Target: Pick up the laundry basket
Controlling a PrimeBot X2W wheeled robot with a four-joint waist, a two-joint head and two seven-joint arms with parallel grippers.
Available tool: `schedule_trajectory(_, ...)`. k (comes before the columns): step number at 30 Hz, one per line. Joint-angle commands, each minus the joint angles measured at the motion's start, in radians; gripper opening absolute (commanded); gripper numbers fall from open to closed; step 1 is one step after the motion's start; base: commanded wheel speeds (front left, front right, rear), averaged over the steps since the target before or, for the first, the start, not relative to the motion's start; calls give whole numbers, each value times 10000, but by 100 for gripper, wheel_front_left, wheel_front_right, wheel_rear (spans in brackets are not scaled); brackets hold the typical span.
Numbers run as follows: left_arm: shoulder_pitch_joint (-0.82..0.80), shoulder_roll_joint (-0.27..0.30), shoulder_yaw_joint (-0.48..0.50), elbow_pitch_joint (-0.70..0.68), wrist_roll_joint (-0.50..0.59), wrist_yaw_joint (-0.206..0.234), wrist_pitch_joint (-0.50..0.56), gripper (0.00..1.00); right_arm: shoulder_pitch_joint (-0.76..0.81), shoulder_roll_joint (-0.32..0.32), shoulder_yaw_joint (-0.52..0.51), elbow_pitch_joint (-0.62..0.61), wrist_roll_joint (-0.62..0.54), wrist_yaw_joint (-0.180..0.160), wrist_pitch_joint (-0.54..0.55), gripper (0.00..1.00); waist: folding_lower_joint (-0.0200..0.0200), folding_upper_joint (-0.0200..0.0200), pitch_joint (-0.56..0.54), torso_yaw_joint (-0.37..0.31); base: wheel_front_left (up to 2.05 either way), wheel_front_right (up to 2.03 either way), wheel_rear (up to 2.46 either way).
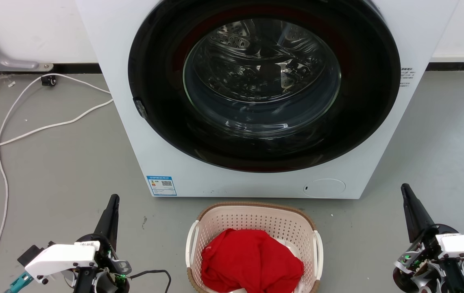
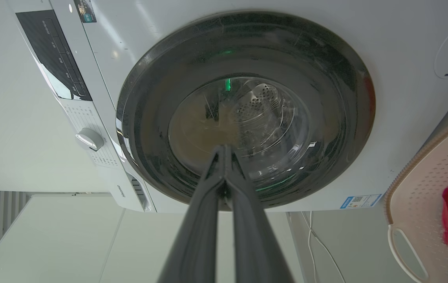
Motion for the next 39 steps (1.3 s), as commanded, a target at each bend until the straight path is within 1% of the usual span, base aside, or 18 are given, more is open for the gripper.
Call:
schedule_trajectory(1, -109, -5, 21, 14, 18, 4, 7, 0, -138, 38, -19, 17, -66, 25, 38, 0, 0, 0, 0, 0, 0, 0, 0)
schedule_trajectory(5, -111, -11, 31, 14, 30, 4, 17, 0, -139, 41, -24, 17, -73, 25, 41, 0, 0, 0, 0, 0, 0, 0, 0)
schedule_trajectory(6, 0, -6, 10, -1, 3, 0, 3, 100, 1, 4, -8, 0, -3, 0, 4, 100, 0, 0, 0, 0, 0, 0, 0)
schedule_trajectory(8, 76, -29, -4, 116, 0, 0, -3, 100, 93, 14, 5, 115, 0, -2, -10, 100, 0, 0, 0, -1, 0, 0, 0)
schedule_trajectory(16, 69, -36, -435, -135, 101, 0, -400, 100, 296, 17, 177, -204, -210, 0, -411, 100, 0, 0, -5, -2, 0, 0, 0)
schedule_trajectory(19, 61, -18, -616, -239, 411, 0, -553, 100, 366, -17, 255, -314, -529, 1, -560, 100, 0, 0, -12, -1, 0, 0, 0)
schedule_trajectory(22, 48, 3, -736, -333, 1008, 0, -688, 100, 421, -72, 300, -391, -1083, 1, -702, 100, 0, 0, -21, 1, 0, 0, 0)
schedule_trajectory(23, 48, 3, -736, -333, 1008, 0, -688, 100, 421, -72, 300, -391, -1083, 1, -702, 100, 0, 0, -21, 1, 0, 0, 0)
schedule_trajectory(24, 39, 5, -819, -409, 1521, 0, -777, 100, 437, -78, 292, -455, -1543, 2, -791, 100, 0, 0, -27, 2, 0, 0, 0)
schedule_trajectory(25, 39, 5, -819, -409, 1521, 0, -777, 100, 437, -78, 292, -455, -1543, 2, -791, 100, 0, 0, -27, 2, 0, 0, 0)
schedule_trajectory(27, 31, 2, -901, -495, 2065, 0, -863, 100, 446, -76, 279, -520, -2063, 2, -878, 100, 0, 0, -30, 3, 0, 0, 0)
schedule_trajectory(28, 23, -7, -980, -585, 2590, 1, -947, 100, 444, -81, 269, -582, -2647, 3, -963, 100, 0, 0, -31, 5, 0, 0, 0)
schedule_trajectory(29, 23, -7, -980, -585, 2590, 1, -947, 100, 444, -81, 269, -582, -2647, 3, -963, 100, 0, 0, -31, 5, 0, 0, 0)
schedule_trajectory(39, 56, -48, -1145, -962, 4991, 29, -1345, 100, 441, -56, 272, -921, -5575, 5, -1304, 100, 0, 0, -46, 22, 0, 0, 0)
